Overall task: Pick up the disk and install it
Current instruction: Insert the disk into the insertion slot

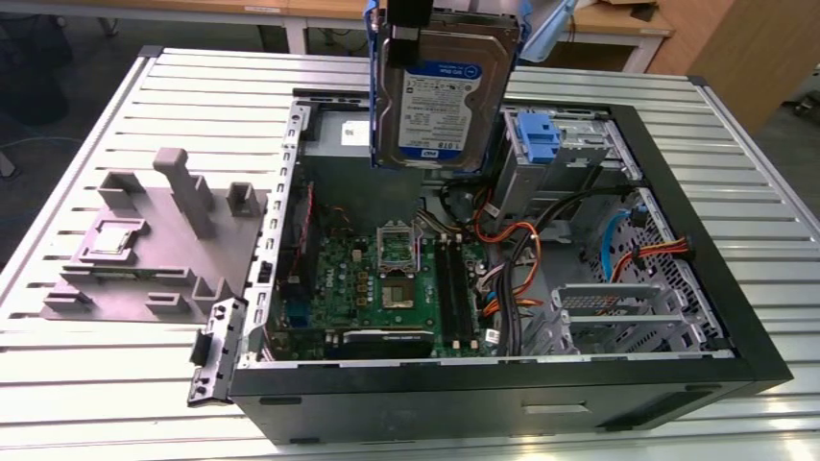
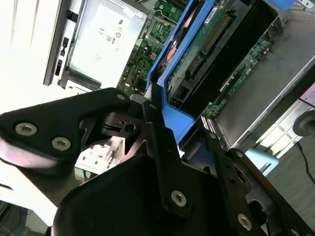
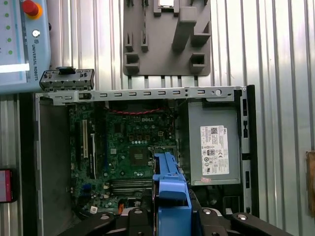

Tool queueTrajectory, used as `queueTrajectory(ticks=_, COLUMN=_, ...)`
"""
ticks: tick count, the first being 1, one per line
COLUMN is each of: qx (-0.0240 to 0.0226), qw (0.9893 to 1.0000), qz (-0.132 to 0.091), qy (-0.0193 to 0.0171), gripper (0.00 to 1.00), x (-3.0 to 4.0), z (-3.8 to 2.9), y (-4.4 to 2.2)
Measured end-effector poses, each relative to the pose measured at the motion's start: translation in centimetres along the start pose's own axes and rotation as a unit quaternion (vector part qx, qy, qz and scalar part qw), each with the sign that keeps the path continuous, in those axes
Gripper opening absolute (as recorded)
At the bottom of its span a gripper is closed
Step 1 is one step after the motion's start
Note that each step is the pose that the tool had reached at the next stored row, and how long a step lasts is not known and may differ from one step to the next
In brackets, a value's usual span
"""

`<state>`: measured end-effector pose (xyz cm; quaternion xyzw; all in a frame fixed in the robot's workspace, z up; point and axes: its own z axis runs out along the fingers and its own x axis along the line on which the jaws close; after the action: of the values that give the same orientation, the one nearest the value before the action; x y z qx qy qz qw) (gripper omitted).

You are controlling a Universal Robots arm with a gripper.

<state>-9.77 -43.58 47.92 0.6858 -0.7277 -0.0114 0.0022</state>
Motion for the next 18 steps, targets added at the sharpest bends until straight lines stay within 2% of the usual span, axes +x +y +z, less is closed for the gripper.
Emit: queueTrajectory(ticks=18, qx=0.0, qw=1.0, qz=0.0, qy=0.0, gripper=0.36, x=0.3, z=0.0, y=-0.02)
